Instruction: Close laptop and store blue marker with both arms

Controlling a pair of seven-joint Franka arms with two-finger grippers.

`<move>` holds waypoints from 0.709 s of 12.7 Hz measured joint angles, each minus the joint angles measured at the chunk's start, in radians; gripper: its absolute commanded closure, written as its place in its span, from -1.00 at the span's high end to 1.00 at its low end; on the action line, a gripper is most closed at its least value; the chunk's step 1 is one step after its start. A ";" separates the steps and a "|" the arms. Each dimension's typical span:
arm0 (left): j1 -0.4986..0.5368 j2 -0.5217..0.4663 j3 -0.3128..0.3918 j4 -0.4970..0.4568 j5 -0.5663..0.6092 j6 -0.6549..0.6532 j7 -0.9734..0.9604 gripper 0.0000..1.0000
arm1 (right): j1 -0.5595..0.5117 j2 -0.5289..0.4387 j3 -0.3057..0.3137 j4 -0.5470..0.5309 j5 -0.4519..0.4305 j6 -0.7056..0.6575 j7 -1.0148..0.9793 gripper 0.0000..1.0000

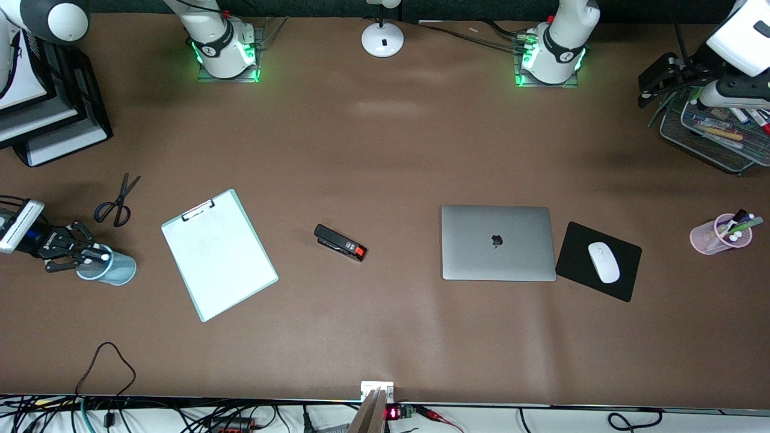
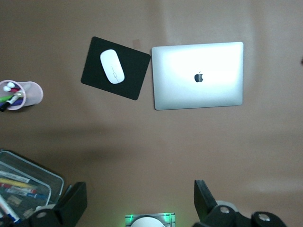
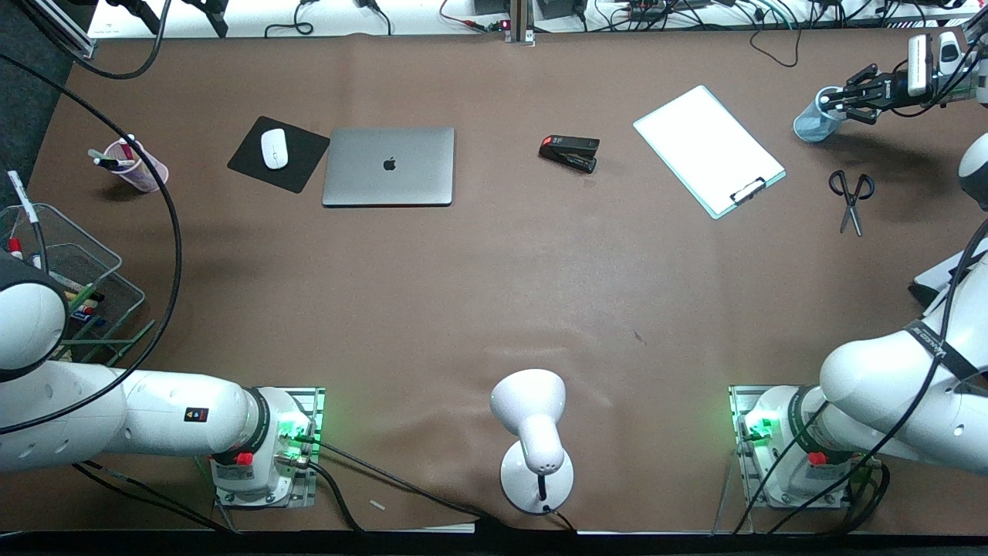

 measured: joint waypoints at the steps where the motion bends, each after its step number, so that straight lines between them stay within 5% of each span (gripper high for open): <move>1: 0.000 -0.004 0.009 -0.011 -0.005 0.002 0.004 1.00 | -0.002 -0.001 0.000 0.005 0.000 -0.001 0.030 1.00; 9: -0.004 -0.028 0.013 -0.080 -0.005 0.059 0.006 1.00 | 0.001 -0.116 0.006 0.040 -0.086 -0.091 0.318 1.00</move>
